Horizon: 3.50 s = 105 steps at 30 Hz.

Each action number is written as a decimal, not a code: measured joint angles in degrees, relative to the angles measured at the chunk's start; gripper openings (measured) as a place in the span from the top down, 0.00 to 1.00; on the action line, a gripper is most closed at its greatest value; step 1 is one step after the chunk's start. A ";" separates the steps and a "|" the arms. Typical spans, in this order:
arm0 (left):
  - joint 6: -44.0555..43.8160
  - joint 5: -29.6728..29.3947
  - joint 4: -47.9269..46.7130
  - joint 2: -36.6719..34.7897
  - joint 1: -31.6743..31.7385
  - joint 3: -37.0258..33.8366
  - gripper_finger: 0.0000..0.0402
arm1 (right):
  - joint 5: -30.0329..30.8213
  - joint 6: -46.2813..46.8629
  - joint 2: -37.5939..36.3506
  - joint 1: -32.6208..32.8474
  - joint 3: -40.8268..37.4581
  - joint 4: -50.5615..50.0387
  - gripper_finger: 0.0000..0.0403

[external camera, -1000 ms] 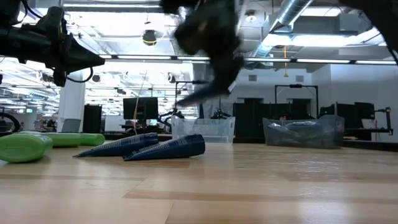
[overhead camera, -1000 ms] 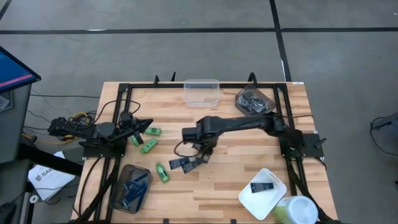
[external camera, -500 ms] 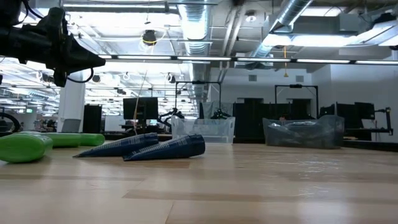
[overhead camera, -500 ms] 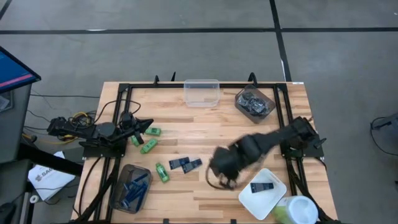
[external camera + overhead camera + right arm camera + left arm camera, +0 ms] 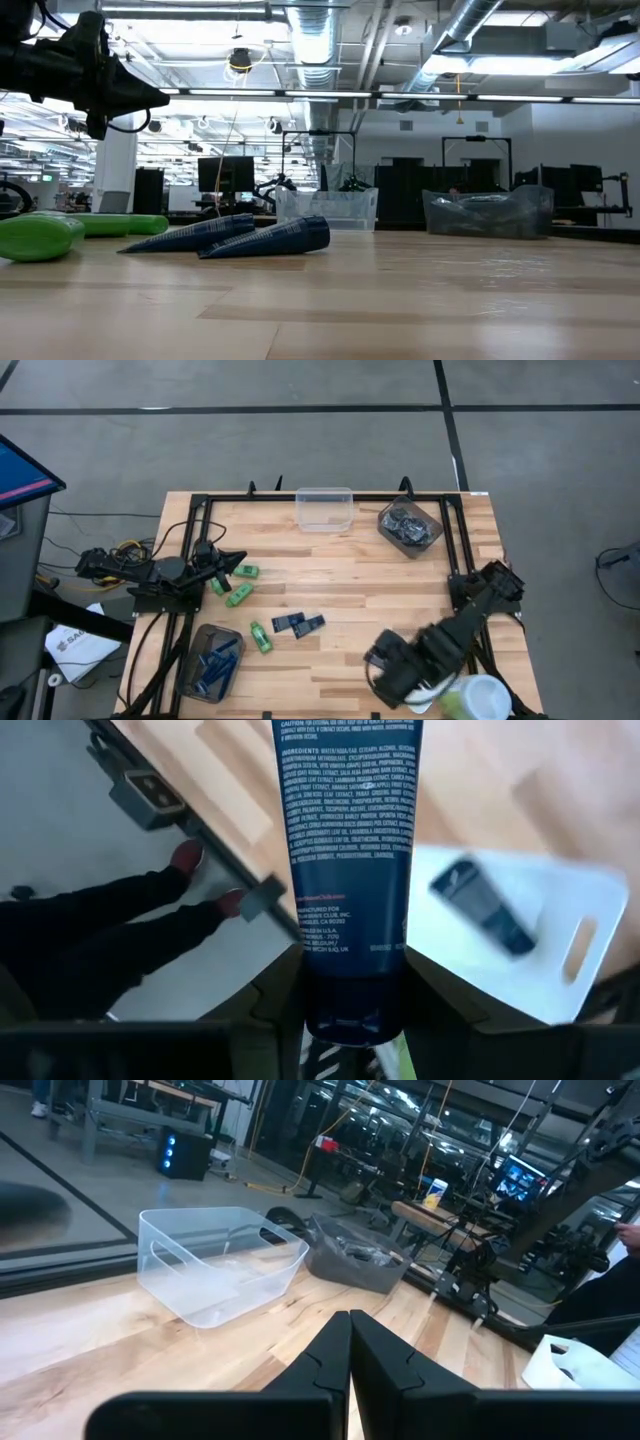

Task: Pick & Place Travel size toiletries
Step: Put the blue shave cream into the white bin

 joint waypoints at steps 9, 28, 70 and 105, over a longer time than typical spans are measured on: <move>0.00 0.00 0.38 0.00 0.01 0.00 1.00 | -0.97 21.03 -0.67 9.39 -7.54 0.00 0.70; 0.00 0.00 0.83 0.00 0.00 0.00 1.00 | -9.92 16.02 -1.18 7.45 -33.06 16.38 0.67; -0.02 -0.02 2.15 0.00 0.02 0.02 1.00 | 0.04 -91.45 -1.14 -25.41 -34.75 54.03 0.38; 0.00 0.00 3.76 0.42 0.01 0.02 1.00 | -6.01 -89.43 -18.62 -33.45 -77.15 108.04 0.38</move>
